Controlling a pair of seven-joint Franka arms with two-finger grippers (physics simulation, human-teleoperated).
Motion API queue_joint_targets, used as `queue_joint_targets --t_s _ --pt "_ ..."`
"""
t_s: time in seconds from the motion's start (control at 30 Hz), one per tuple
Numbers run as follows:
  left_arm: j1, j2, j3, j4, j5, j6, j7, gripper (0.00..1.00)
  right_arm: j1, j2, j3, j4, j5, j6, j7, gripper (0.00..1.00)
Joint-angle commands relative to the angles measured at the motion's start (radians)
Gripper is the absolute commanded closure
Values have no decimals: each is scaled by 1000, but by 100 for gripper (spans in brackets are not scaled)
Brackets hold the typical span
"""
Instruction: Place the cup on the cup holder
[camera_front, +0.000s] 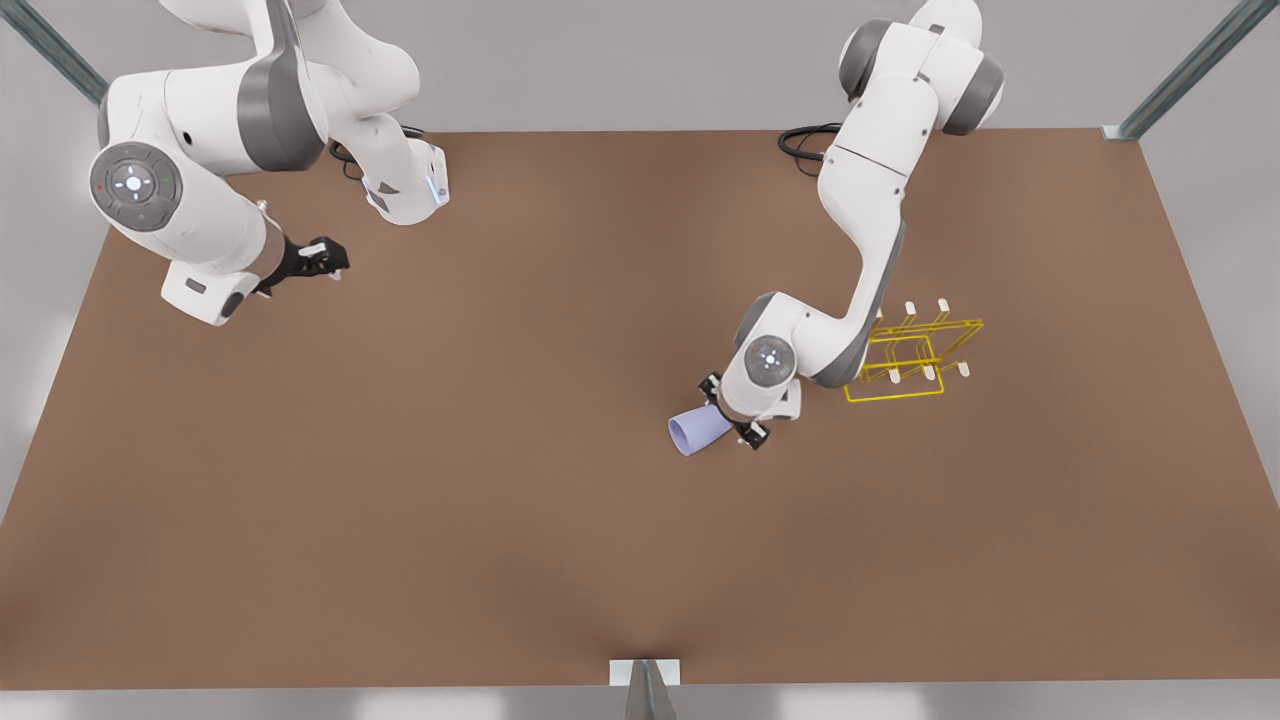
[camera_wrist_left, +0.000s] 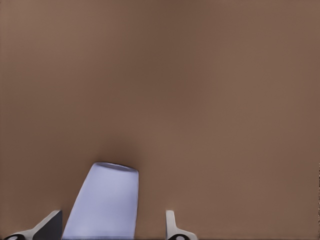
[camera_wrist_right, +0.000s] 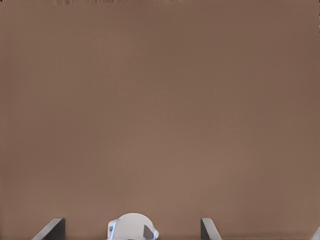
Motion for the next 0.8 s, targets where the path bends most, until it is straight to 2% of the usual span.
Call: queue_joint_targets --t_s 0.0,0.2,0.77 --pt "0 -1 -3 0 -2 56 -85 0 -34 -1 -2 0 1 -1 125 0" --pt "-1 5 -34 -1 -3 76 216 0 -33 1 -2 -3 0 -3 125 0" --pt "3 97 -35 -12 -13 142 215 0 -30 5 -2 -6 1 -18 123 0"
